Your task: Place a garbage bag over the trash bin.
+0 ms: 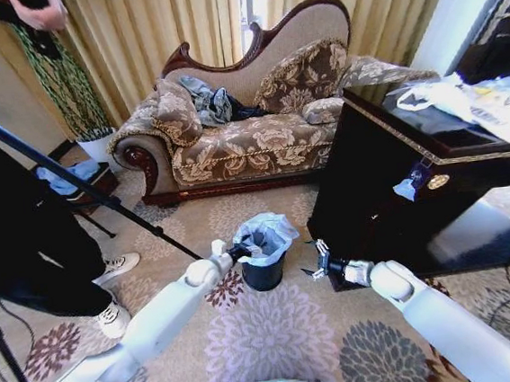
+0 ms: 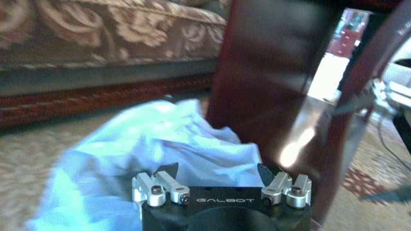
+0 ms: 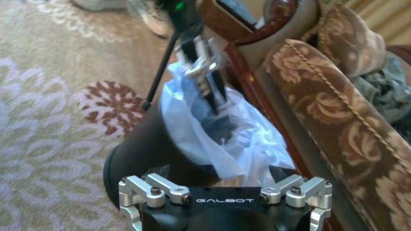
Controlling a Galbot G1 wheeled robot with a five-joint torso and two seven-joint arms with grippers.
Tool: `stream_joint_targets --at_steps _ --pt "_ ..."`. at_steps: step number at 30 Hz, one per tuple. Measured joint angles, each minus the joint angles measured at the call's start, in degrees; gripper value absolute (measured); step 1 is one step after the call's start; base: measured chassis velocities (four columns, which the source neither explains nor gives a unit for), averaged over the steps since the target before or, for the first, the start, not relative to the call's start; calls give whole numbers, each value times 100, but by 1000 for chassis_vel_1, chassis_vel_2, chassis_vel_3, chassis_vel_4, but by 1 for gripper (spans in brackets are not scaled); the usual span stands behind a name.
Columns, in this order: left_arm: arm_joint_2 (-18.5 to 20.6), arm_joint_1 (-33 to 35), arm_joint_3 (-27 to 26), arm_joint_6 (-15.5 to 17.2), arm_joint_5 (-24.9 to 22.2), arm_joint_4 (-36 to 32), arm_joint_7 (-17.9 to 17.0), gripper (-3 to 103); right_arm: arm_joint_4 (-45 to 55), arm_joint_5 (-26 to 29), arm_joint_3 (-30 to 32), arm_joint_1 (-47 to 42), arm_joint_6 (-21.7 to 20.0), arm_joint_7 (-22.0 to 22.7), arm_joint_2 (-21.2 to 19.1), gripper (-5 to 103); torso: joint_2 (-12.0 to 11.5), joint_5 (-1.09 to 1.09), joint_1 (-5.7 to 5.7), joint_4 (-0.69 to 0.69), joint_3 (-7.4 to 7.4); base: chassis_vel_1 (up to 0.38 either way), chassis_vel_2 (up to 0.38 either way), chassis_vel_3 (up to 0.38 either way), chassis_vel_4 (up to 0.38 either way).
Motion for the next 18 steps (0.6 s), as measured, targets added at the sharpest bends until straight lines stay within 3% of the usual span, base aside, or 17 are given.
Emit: stream_joint_targets --at_steps 7,13,15,16,18 --pt "-250 -117 372 48 47 189 31 86 10 297 189 -69 13 -38 -107 100 0 -1 0 -1 0 0 0 0 0" --pt "-192 -107 381 232 70 153 38 84 -26 314 158 2 42 -8 -79 100 0 0 0 -1 0 0 0 0 0" --pt "-184 -102 379 239 70 181 61 78 -33 315 132 23 44 29 -50 100 0 0 0 0 0 0 0 0 0" --pt "-196 -100 366 249 65 238 100 68 -33 319 102 32 44 76 -41 100 0 -1 0 0 0 0 0 0 0" --pt "-203 -100 358 251 61 258 132 68 -33 326 88 36 43 99 -41 100 0 0 0 0 0 0 0 0 0"
